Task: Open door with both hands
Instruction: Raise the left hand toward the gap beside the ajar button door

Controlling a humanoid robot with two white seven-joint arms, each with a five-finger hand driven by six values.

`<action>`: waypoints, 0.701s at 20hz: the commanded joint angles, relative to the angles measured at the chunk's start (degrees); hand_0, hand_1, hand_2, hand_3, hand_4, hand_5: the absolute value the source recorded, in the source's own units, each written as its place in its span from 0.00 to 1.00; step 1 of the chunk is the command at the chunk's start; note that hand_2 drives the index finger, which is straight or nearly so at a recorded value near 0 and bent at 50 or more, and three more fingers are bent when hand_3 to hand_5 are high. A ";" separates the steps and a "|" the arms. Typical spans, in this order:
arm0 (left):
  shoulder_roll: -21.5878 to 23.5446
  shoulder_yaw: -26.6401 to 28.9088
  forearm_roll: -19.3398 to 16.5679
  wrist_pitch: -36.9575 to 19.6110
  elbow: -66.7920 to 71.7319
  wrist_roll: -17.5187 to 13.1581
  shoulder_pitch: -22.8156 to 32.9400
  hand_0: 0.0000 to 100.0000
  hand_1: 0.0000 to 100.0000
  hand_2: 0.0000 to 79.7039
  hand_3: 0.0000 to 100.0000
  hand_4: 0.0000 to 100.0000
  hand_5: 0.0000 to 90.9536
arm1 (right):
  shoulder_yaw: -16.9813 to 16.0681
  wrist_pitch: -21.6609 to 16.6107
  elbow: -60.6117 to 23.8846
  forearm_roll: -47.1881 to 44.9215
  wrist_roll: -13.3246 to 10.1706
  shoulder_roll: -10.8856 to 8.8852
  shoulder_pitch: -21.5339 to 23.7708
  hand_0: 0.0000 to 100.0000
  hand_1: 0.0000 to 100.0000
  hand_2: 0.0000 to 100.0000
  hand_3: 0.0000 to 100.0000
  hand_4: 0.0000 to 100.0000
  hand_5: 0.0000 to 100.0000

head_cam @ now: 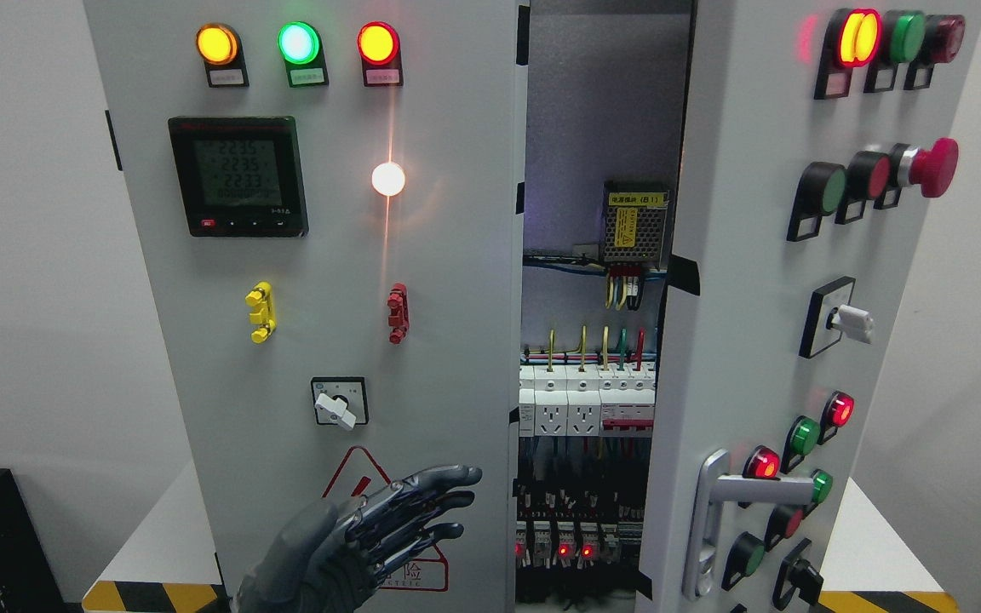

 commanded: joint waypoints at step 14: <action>-12.39 -7.04 21.31 19.27 10.88 0.01 -30.17 0.00 0.00 0.00 0.00 0.00 0.00 | 0.26 -0.04 -0.04 0.00 0.00 0.00 -0.04 0.00 0.00 0.00 0.00 0.00 0.00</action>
